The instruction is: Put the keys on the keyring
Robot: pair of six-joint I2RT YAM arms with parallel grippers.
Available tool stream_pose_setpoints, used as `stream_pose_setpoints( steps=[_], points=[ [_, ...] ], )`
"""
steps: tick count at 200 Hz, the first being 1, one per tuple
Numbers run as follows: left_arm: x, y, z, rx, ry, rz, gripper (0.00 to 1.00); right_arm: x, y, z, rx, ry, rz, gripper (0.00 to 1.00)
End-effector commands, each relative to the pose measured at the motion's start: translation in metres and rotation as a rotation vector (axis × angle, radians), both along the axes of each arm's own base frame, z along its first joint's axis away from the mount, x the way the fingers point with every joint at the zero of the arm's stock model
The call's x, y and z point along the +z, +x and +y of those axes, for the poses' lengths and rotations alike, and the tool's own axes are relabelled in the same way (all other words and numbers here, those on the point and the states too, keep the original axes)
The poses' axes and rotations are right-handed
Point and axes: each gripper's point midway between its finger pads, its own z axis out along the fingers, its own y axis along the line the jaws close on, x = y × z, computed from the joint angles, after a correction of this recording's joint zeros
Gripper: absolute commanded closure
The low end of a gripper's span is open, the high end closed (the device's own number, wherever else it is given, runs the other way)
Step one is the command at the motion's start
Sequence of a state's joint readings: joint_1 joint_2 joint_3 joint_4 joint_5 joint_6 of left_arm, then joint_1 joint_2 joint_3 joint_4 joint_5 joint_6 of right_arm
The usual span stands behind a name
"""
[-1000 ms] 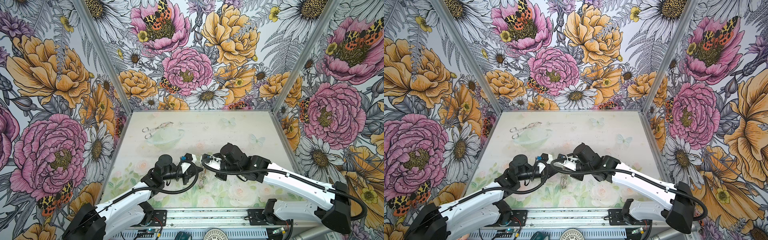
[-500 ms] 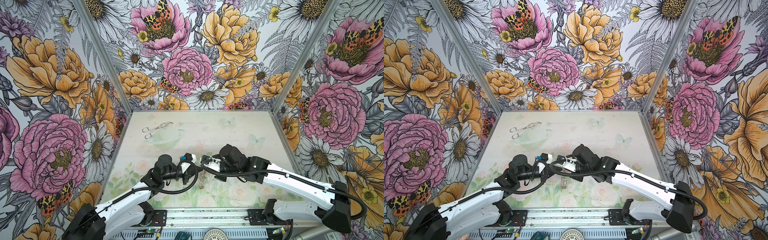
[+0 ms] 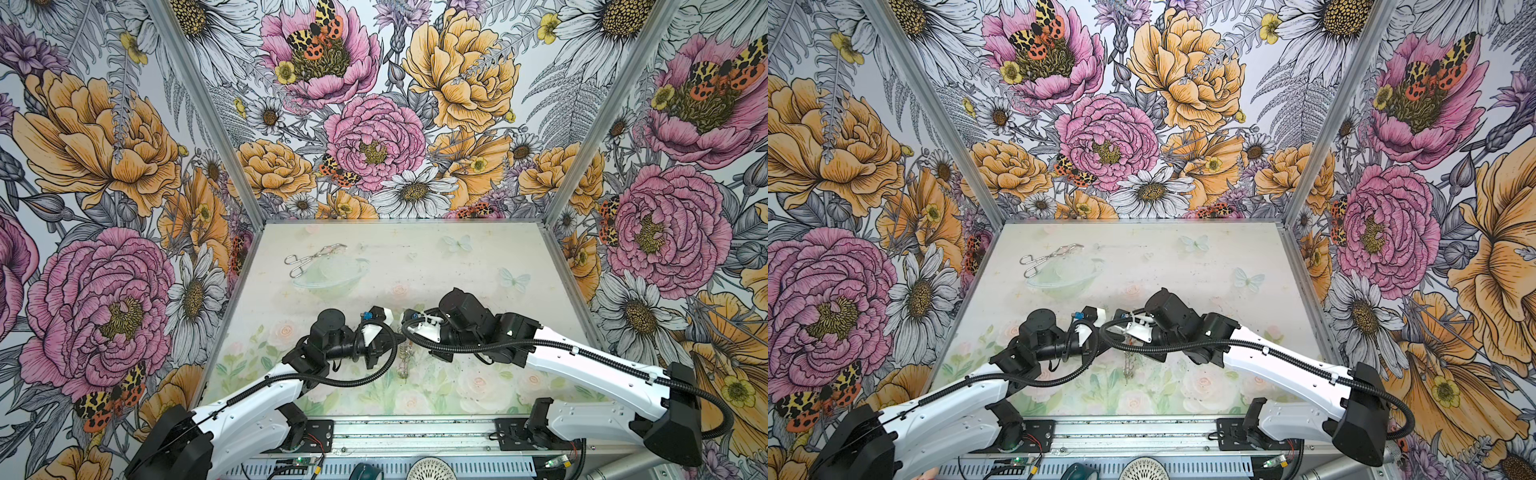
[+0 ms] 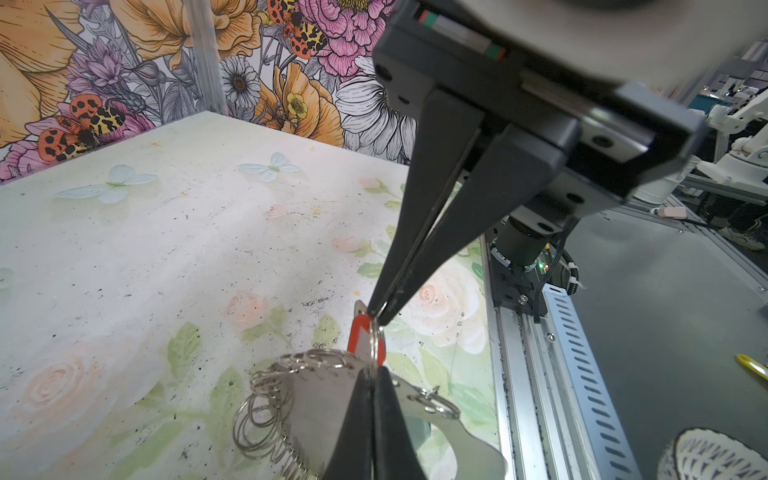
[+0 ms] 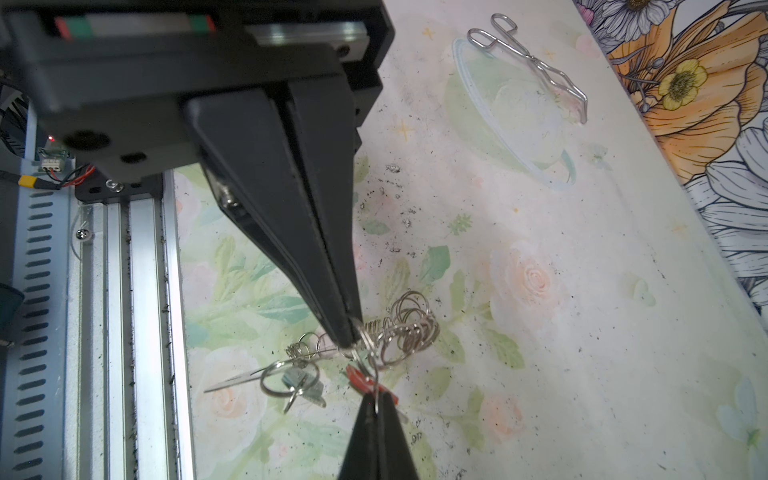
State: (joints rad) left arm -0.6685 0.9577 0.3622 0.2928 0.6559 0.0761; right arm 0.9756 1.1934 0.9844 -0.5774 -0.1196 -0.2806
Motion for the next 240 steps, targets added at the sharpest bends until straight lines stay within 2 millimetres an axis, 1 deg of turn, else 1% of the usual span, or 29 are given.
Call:
stream_pose_setpoints(
  steps=[1, 20, 26, 48, 56, 88, 106, 153, 168, 178, 198, 221, 240],
  points=[
    [0.018, 0.012, 0.002, 0.051, -0.031, -0.039, 1.0, 0.01, 0.007, 0.001, -0.052, 0.05, 0.013, 1.0],
    [0.018, 0.017, 0.005, 0.082, -0.026, -0.045, 1.0, 0.01, 0.019, -0.007, -0.165, 0.061, 0.099, 1.0],
    [0.017, 0.019, 0.007, 0.095, -0.024, -0.049, 1.0, 0.007, 0.022, -0.012, -0.204, 0.047, 0.13, 1.0],
    [0.018, 0.025, 0.014, 0.152, -0.022, -0.072, 1.0, -0.01, 0.031, -0.035, -0.391, -0.037, 0.225, 1.0],
    [0.019, 0.029, 0.018, 0.178, -0.023, -0.08, 1.0, -0.017, 0.031, -0.043, -0.45, -0.069, 0.263, 1.0],
    [0.023, 0.037, 0.03, 0.247, -0.038, -0.105, 1.0, -0.049, 0.016, -0.066, -0.616, -0.162, 0.411, 1.0],
    [0.024, 0.037, 0.034, 0.26, -0.043, -0.11, 1.0, -0.06, 0.006, -0.078, -0.697, -0.201, 0.474, 1.0],
    [0.025, 0.038, 0.035, 0.267, -0.047, -0.114, 1.0, -0.082, -0.03, -0.11, -0.826, -0.314, 0.613, 1.0],
    [0.026, 0.037, 0.035, 0.264, -0.05, -0.114, 1.0, -0.096, -0.039, -0.118, -0.86, -0.359, 0.652, 1.0],
    [0.027, 0.037, 0.036, 0.266, -0.053, -0.117, 1.0, -0.104, -0.041, -0.12, -0.872, -0.392, 0.664, 1.0],
    [0.028, 0.035, 0.036, 0.264, -0.059, -0.12, 1.0, -0.115, -0.033, -0.125, -0.898, -0.457, 0.63, 1.0],
    [0.029, 0.034, 0.037, 0.264, -0.065, -0.122, 1.0, -0.122, -0.011, -0.123, -0.922, -0.493, 0.598, 1.0],
    [0.03, 0.034, 0.037, 0.265, -0.068, -0.128, 1.0, -0.131, 0.006, -0.117, -0.923, -0.507, 0.599, 1.0]
  ],
)
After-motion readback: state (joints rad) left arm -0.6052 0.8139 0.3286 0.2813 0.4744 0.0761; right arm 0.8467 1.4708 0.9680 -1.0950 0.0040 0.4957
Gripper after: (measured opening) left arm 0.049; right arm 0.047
